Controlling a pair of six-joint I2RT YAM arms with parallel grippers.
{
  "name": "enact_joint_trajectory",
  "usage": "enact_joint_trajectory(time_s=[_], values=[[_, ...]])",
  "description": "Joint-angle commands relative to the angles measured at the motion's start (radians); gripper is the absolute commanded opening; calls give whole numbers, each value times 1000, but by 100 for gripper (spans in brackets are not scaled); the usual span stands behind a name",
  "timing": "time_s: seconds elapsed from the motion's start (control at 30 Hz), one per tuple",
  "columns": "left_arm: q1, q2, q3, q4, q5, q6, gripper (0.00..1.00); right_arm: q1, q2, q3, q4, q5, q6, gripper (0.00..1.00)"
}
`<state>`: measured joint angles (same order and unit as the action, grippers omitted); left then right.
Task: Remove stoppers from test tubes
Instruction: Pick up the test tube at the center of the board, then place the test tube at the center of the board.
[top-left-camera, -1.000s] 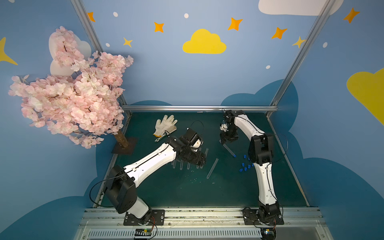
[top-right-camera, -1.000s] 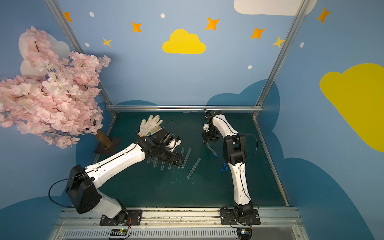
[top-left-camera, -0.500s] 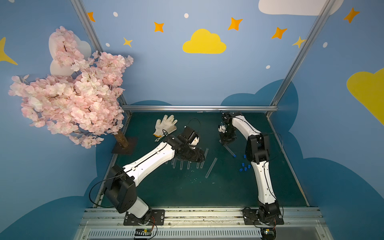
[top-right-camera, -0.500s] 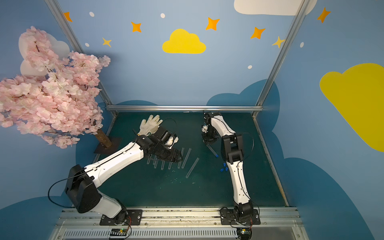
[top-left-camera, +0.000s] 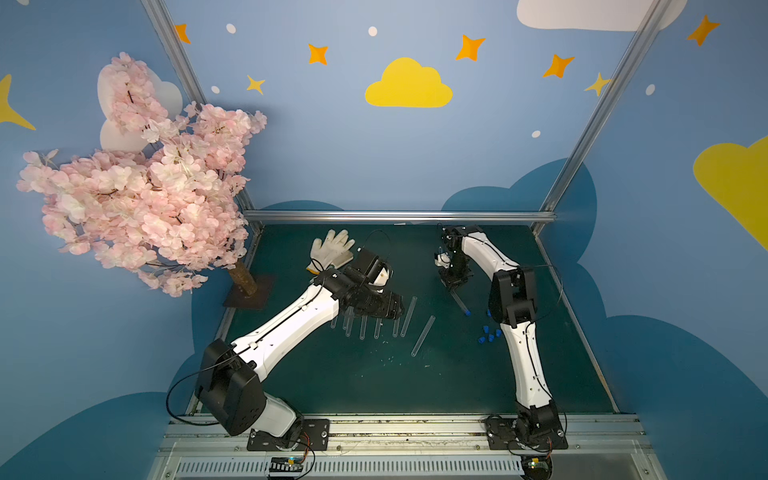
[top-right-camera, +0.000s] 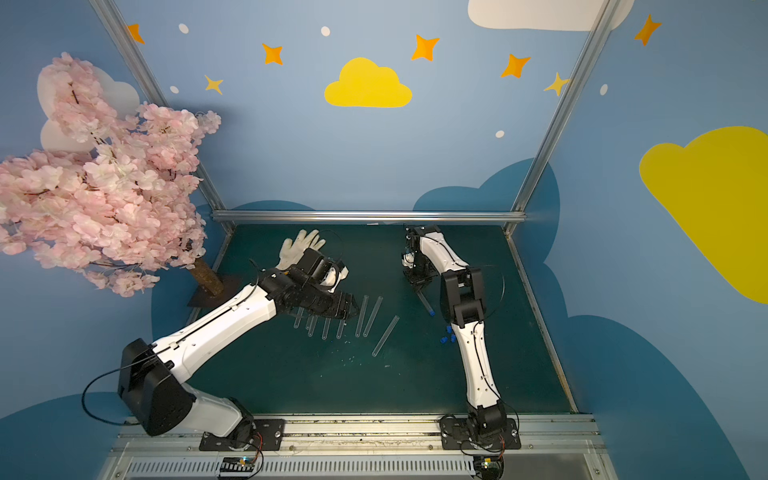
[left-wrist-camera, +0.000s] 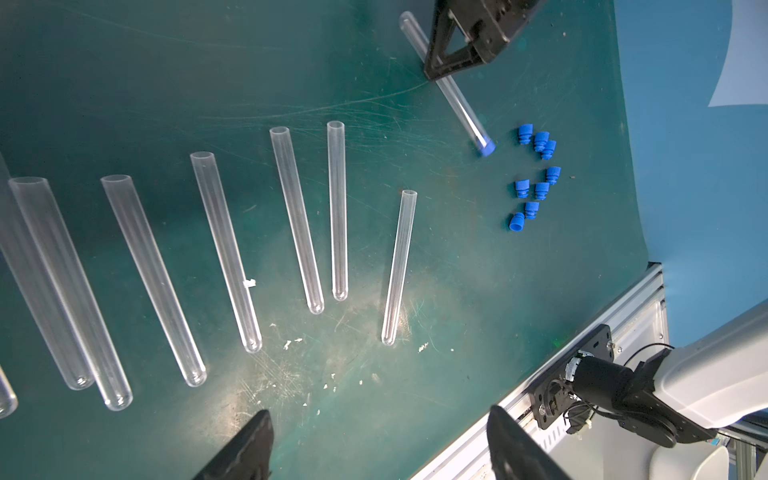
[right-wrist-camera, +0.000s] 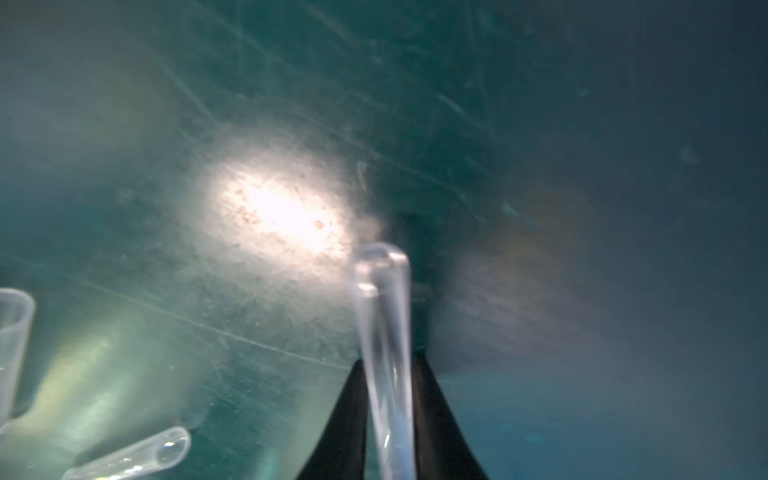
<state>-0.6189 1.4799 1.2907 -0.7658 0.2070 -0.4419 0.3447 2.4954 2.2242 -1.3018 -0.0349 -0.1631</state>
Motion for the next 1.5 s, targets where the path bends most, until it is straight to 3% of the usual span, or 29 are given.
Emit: enact_joint_trajectory(time_s=[0.0,0.27,0.57,0.93,1.2,1.47], values=[[17,-13,-17,-21,8,20,80,25,26,-17,-22,19,-54,15],[42,-15,-25,-14,20,36,80,60,-75,-118,9,62,-95,7],[60,-43,-119,70,78,15,80,107,-375,-470,147,29,-120,8],[101,-39,-124,94,102,35,80,287,-611,-765,235,-16,-113,11],[173,-110,-185,82,77,46,80,449,-690,-895,295,-56,-57,12],[325,-207,-289,77,115,77,80,615,-636,-886,301,-67,-53,14]])
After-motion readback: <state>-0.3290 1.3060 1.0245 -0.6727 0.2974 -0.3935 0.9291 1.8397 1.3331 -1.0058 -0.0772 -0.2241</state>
